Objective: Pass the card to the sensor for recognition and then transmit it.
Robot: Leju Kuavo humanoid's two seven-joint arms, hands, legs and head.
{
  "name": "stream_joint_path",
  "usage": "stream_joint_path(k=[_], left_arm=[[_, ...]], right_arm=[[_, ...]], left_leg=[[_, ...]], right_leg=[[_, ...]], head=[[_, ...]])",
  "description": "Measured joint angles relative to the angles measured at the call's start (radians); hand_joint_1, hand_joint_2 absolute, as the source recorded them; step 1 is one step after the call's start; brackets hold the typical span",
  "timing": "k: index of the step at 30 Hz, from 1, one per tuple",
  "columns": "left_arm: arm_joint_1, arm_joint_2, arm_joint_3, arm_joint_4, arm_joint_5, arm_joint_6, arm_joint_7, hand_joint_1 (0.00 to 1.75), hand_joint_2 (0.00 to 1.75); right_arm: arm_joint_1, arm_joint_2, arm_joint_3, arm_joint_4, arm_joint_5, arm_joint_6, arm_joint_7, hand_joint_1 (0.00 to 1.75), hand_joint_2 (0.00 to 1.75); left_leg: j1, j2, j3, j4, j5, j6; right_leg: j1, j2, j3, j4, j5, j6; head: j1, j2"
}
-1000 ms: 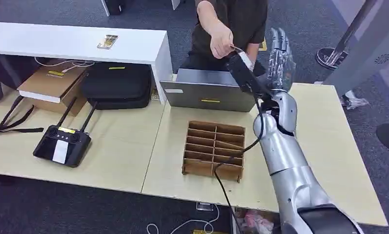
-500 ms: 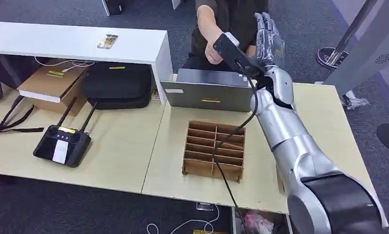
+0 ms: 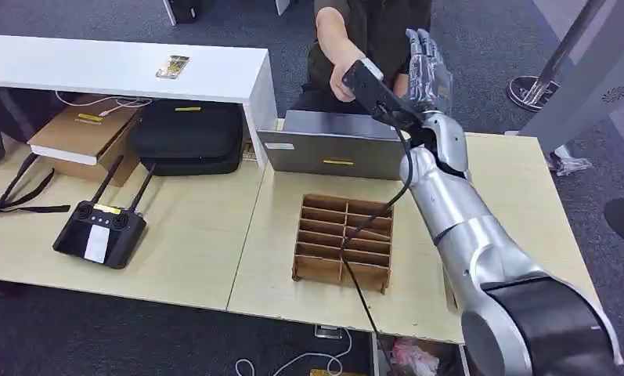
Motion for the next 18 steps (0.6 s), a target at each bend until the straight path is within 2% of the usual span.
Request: stream_joint_path(k=[18], left_arm=[[0.001, 0.000, 0.000, 0.000, 0.016, 0.000, -0.003, 0.00, 0.00]], right_arm=[[0.000, 0.000, 0.005, 0.005, -0.010, -0.026, -0.013, 1.75, 1.75]], left_leg=[[0.000, 0.000, 0.000, 0.000, 0.000, 0.000]], right_leg=[[0.000, 0.000, 0.000, 0.000, 0.000, 0.000]], head=[[0.000, 0.000]])
